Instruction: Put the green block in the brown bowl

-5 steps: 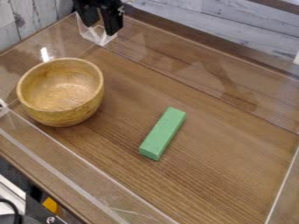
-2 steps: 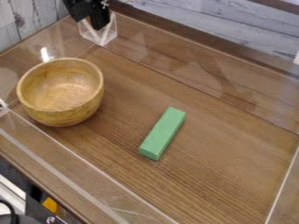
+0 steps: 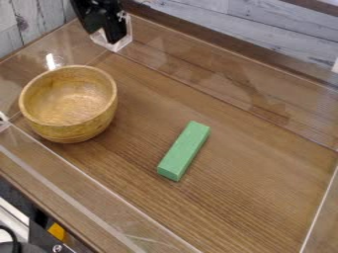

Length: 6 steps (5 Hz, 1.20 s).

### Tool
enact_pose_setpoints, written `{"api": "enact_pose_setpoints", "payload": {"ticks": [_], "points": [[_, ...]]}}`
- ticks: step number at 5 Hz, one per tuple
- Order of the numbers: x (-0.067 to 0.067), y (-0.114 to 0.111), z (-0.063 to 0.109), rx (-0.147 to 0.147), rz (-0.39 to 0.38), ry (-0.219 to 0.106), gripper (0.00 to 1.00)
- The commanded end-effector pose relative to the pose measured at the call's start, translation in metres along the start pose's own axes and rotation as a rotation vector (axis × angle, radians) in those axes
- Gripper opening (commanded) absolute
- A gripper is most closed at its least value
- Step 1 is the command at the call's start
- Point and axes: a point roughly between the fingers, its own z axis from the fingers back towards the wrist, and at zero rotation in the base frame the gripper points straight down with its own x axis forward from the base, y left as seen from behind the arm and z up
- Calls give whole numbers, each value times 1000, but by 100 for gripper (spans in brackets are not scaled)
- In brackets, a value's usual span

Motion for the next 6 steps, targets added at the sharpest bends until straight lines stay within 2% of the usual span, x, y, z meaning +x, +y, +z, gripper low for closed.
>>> {"api": "enact_pose_setpoints", "payload": {"ticks": [1, 3, 5, 6], "points": [[-1, -4, 26, 62, 34, -77, 100], [15, -8, 19, 73, 45, -85, 100], [27, -6, 4, 91, 71, -85, 100], [33, -6, 1, 96, 50, -88, 100]]}}
